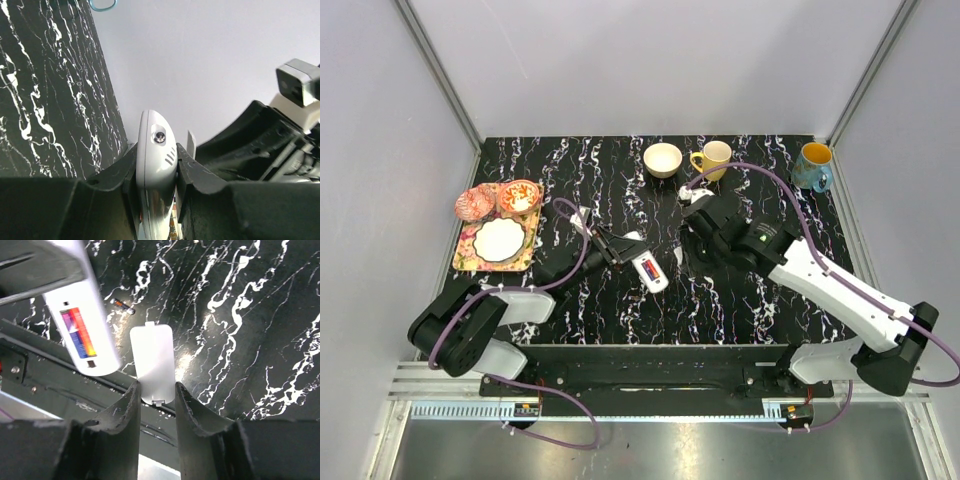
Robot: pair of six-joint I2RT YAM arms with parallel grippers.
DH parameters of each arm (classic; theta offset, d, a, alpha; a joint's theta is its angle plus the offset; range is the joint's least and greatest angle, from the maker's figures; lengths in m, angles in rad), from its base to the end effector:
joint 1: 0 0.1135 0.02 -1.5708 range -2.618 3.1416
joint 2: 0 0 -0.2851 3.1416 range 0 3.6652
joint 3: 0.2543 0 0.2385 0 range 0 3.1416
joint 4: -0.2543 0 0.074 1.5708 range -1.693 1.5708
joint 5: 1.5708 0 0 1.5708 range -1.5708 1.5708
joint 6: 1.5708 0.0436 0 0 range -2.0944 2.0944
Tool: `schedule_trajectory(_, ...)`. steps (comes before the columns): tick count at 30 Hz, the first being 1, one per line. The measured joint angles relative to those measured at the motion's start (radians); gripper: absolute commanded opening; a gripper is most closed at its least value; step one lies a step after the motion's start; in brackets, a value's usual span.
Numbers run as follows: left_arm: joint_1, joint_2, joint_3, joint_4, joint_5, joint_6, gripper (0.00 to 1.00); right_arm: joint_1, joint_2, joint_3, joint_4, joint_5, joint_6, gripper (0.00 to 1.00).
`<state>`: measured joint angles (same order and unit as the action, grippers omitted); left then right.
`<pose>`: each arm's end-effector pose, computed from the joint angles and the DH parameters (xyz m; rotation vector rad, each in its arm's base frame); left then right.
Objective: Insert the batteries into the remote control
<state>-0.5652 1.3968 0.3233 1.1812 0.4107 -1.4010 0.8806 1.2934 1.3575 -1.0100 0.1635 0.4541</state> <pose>0.1991 -0.1469 0.2323 -0.3380 1.7584 -1.8184 0.1563 0.1782 0.3675 -0.4703 2.4886 0.3432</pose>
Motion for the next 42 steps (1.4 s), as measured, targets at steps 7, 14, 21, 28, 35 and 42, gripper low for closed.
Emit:
schedule_trajectory(7, -0.064, 0.066, 0.068, 0.009, -0.076, -0.003, 0.0, 0.043, 0.079, 0.101, -0.061, -0.034, 0.002, 0.0)
schedule_trajectory(14, -0.087, 0.104, 0.084, -0.001, -0.145, -0.003, 0.0, 0.043, 0.163, 0.135, -0.099, -0.046, -0.005, 0.0)
schedule_trajectory(21, -0.1, 0.155, 0.09, -0.005, -0.182, -0.003, 0.0, 0.043, 0.208, 0.2, -0.142, -0.06, -0.015, 0.0)
schedule_trajectory(28, -0.111, 0.212, 0.094, 0.019, -0.191, -0.014, 0.0, 0.043, 0.273, 0.238, -0.186, -0.122, -0.053, 0.0)
schedule_trajectory(35, -0.118, 0.215, 0.096, 0.049, -0.192, -0.019, 0.0, 0.043, 0.317, 0.255, -0.21, -0.142, -0.086, 0.0)
schedule_trajectory(42, -0.127, 0.216, 0.096, 0.049, -0.192, -0.023, 0.0, 0.042, 0.344, 0.285, -0.229, -0.148, -0.108, 0.0)
